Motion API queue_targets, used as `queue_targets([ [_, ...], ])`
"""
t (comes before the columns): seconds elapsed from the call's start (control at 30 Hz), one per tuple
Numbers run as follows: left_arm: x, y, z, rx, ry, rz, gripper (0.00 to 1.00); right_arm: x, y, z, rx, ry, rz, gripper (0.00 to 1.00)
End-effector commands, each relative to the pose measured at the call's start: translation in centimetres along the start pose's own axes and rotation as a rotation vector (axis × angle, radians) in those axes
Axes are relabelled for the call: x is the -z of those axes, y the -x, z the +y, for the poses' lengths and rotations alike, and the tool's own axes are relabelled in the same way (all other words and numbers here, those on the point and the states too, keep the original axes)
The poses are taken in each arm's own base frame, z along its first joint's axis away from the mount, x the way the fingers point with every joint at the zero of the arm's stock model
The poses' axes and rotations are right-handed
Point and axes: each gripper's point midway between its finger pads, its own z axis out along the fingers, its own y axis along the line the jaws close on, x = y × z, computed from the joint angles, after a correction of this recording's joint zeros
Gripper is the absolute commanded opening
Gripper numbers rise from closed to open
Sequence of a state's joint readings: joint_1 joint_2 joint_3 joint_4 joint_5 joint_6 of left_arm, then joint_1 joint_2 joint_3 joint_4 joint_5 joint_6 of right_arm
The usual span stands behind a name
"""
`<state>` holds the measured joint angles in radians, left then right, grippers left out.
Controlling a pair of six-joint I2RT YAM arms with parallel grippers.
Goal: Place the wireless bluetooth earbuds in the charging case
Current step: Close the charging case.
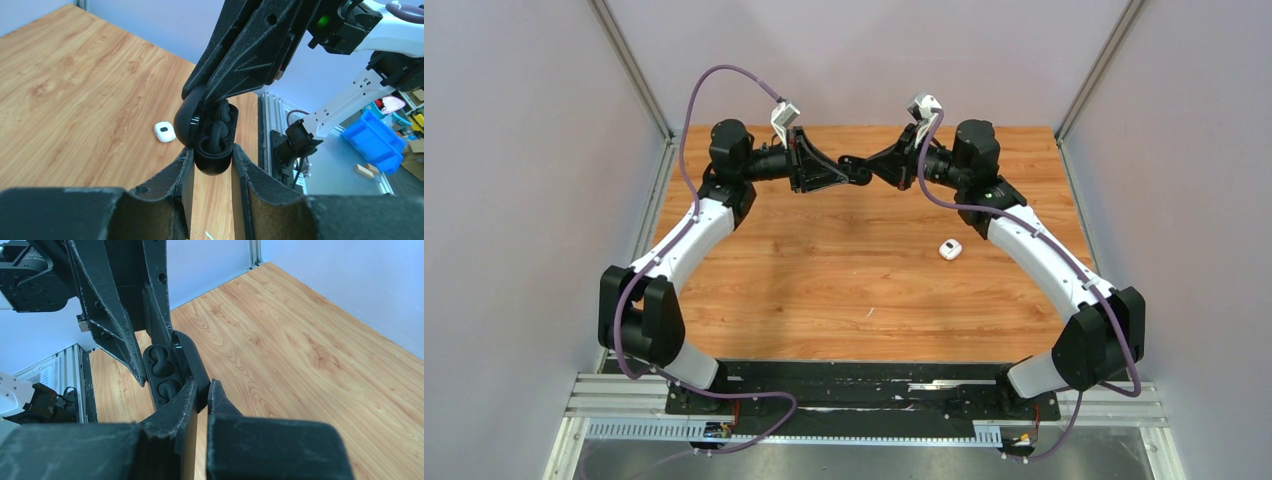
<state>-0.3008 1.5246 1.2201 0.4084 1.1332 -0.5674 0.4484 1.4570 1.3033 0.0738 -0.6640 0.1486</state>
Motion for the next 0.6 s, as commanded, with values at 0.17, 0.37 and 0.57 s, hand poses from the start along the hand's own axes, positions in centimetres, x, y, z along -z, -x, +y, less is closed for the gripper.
queue_targets([
  [0.17, -0.5, 1.5, -1.4, -0.070, -0.073, -0.010, 0.01, -0.2, 2.1, 1.1, 0.065, 0.052, -0.048, 0.02],
  [0.37, -0.2, 1.0, -2.2, -0.100, -0.118, 0.010, 0.00, 0.5, 2.7, 0.8, 0.104, 0.031, -0.036, 0.22],
  [0.57, 0.0, 0.3, -3.1, -0.146, -0.144, 0.023, 0.00, 1.1, 4.2, 0.6, 0.068, 0.022, -0.041, 0.27],
])
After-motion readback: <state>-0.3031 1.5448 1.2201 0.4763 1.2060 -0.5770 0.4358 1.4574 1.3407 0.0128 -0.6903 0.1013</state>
